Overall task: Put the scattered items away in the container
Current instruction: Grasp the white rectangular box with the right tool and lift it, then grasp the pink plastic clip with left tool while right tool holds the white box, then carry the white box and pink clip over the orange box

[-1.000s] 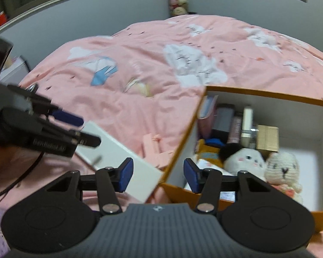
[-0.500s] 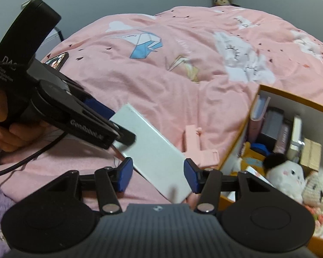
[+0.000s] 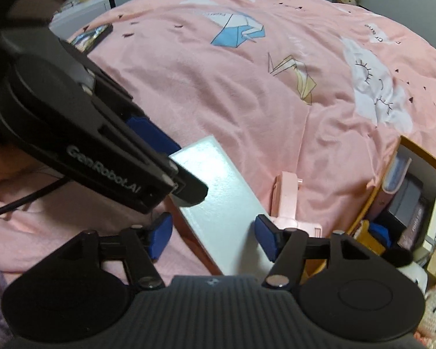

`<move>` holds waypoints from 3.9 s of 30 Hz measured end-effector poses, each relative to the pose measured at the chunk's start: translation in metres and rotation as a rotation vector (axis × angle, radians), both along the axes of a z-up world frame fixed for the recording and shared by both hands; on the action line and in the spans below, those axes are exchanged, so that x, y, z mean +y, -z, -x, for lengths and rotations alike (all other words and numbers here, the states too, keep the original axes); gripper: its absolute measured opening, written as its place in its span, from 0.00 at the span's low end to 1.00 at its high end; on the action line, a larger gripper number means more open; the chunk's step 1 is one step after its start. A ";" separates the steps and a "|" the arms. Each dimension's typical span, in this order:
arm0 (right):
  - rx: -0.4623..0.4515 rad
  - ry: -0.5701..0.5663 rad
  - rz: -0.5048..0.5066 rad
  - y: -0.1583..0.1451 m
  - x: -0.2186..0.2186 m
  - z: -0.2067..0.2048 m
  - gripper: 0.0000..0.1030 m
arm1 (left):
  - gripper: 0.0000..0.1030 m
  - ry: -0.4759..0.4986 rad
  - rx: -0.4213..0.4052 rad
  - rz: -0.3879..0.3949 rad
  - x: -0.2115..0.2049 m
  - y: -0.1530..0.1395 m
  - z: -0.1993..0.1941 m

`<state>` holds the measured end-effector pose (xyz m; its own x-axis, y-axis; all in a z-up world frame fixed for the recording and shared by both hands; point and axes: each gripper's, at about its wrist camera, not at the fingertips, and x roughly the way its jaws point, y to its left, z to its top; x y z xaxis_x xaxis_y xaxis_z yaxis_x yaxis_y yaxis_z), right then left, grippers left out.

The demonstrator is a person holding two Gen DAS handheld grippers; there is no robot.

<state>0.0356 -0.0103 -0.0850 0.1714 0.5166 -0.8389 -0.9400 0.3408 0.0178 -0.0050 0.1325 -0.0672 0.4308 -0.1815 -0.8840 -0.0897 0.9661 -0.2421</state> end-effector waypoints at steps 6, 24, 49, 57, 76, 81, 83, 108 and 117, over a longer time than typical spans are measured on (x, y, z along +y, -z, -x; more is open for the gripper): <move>-0.055 -0.022 0.026 0.010 0.015 0.001 0.76 | 0.51 -0.009 0.001 0.006 0.000 0.000 -0.002; -0.126 0.085 -0.012 -0.004 0.021 -0.005 0.42 | 0.51 -0.111 -0.121 -0.109 0.014 -0.036 0.001; -0.014 0.309 -0.166 -0.042 -0.017 -0.035 0.29 | 0.51 -0.119 -0.187 -0.161 0.007 -0.046 0.000; 0.011 0.459 -0.278 -0.075 -0.060 -0.046 0.29 | 0.51 -0.093 -0.221 -0.148 -0.007 -0.061 -0.011; 0.002 0.767 -0.353 -0.128 -0.176 -0.078 0.29 | 0.51 0.006 0.020 0.002 -0.039 -0.010 -0.071; -0.038 0.844 -0.312 -0.124 -0.200 -0.087 0.29 | 0.52 -0.060 0.147 0.032 -0.041 0.024 -0.083; -0.048 0.867 -0.302 -0.123 -0.208 -0.090 0.29 | 0.52 -0.095 0.185 0.044 -0.040 0.036 -0.087; -0.148 0.939 -0.225 -0.132 -0.247 -0.104 0.29 | 0.30 -0.220 0.080 0.159 -0.029 0.037 -0.084; -0.152 0.901 -0.086 -0.127 -0.246 -0.136 0.29 | 0.20 -0.138 -0.083 0.089 -0.038 -0.022 -0.080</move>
